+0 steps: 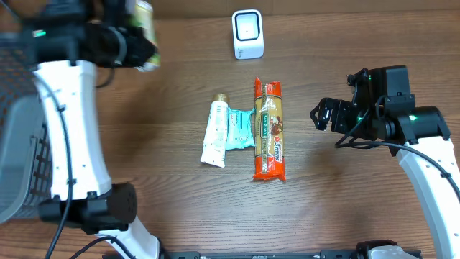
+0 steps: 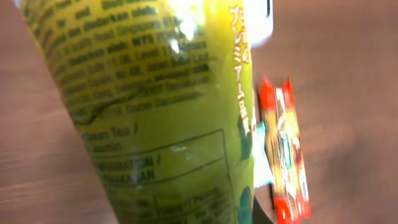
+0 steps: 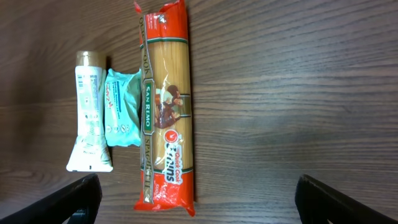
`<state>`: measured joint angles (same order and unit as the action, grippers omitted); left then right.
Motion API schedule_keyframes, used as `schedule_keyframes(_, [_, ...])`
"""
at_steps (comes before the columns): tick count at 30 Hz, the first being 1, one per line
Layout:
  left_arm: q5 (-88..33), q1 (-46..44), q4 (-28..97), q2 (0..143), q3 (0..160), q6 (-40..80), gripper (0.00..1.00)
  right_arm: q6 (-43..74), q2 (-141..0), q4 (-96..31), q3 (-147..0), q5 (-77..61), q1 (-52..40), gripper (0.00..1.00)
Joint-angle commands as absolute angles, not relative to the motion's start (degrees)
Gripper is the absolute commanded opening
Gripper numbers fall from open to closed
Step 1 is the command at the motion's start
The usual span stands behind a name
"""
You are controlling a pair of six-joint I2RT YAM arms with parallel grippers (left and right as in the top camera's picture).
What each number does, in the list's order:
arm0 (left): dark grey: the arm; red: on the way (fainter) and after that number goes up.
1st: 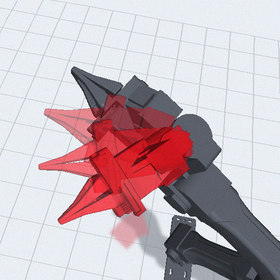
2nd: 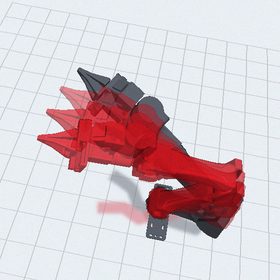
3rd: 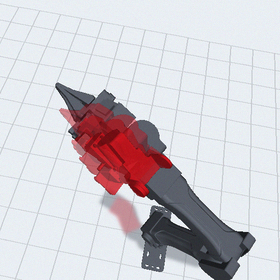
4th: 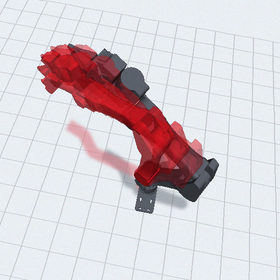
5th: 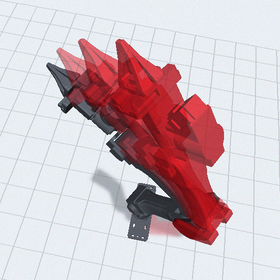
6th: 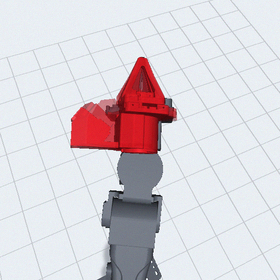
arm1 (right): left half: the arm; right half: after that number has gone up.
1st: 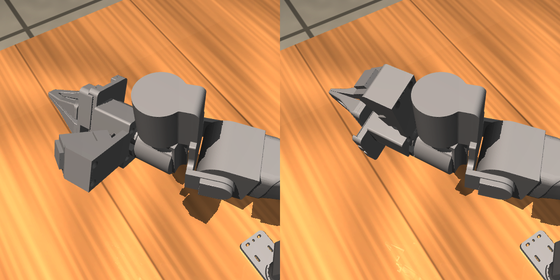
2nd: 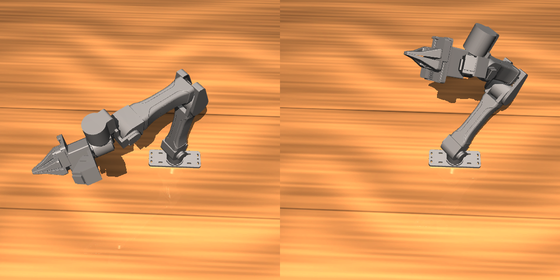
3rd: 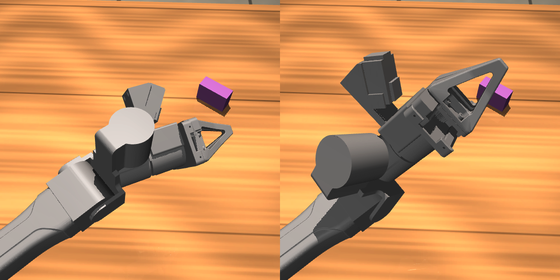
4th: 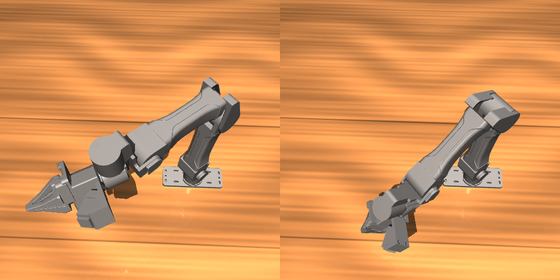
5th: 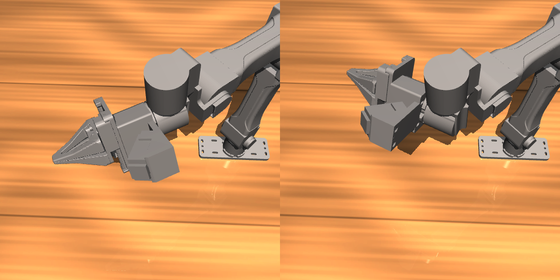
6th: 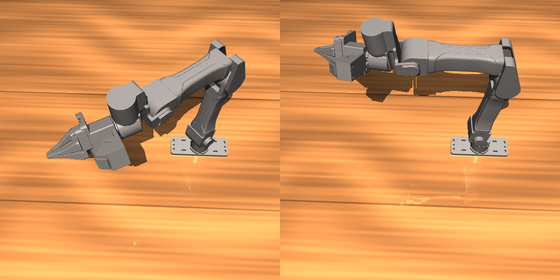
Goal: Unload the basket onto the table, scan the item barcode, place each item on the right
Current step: 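Grasp the green-yellow tea pouch in the basket with the left gripper, then place the tea pouch left of the white tube and release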
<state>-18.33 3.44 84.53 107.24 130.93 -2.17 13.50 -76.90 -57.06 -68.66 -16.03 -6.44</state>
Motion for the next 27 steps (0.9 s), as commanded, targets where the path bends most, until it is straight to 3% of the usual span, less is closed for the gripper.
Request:
schedule_keyframes(1, [-16.19, 0.75, 83.29, 105.86, 124.05, -3.07, 0.05, 13.52, -76.75, -56.9, -68.4, -15.53, -6.74, 1.0])
schedule_keyframes(12, [-16.99, -6.02, 71.42, 105.89, 97.58, -3.88, 0.08, 13.52, -76.75, -56.73, -68.4, -15.53, -6.74, 1.0])
schedule_keyframes(27, [-17.37, -9.1, 55.0, 106.1, 80.86, -6.31, 0.08, 13.5, -76.75, -56.71, -68.4, -15.51, -6.74, 1.0])
